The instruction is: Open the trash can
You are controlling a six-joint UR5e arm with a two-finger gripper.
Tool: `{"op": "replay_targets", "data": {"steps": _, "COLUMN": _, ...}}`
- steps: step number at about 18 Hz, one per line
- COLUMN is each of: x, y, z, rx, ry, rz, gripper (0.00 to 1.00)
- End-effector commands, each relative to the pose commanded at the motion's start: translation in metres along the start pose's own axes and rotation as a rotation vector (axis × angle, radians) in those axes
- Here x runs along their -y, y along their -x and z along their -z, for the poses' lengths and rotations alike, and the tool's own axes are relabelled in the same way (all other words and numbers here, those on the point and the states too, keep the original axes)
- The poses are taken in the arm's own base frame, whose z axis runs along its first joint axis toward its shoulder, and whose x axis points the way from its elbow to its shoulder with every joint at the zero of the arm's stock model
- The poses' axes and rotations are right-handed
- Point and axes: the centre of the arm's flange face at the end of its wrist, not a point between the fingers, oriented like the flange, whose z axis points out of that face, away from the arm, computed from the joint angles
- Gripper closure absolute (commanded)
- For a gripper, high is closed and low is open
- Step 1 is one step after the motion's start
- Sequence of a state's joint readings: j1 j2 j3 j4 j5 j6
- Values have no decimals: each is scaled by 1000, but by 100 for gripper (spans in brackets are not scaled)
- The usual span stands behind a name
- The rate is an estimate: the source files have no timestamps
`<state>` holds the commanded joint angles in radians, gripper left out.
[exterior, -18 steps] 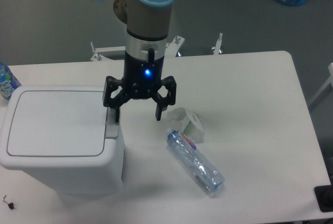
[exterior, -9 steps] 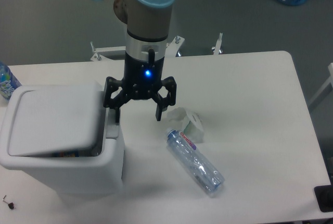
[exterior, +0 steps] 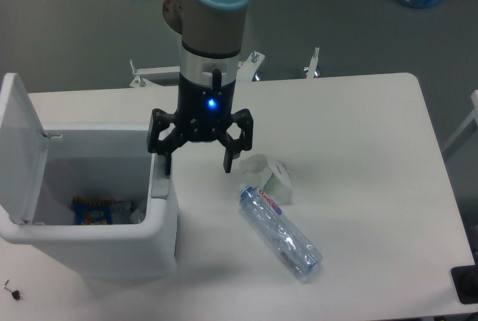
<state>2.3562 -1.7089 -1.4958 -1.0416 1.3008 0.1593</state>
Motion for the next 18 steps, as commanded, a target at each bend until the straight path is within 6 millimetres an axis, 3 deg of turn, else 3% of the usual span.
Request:
{"op": "replay_targets", "data": {"steps": 2, "x": 7, "y": 10, "z": 10, "rx": 57, "ry": -12, "rz": -65, "gripper": 0}}
{"op": "replay_targets", "data": {"steps": 4, "x": 7, "y": 32, "z": 16, "rx": 129, "ry": 0, "rz": -108, "gripper": 0}}
{"op": "replay_targets", "data": {"steps": 7, "x": 6, "y": 63, "z": 43, "rx": 192, "ry": -5, "rz": -221, "gripper": 0}}
{"op": "replay_targets", "data": {"steps": 13, "x": -22, "y": 147, "z": 82, "rx": 291, "ry": 120, "rz": -437, "gripper": 0}}
{"op": "replay_targets", "data": {"steps": 18, "x": -42, "y": 205, "z": 88, "rx": 308, "ry": 216, "rz": -561, "gripper": 0}}
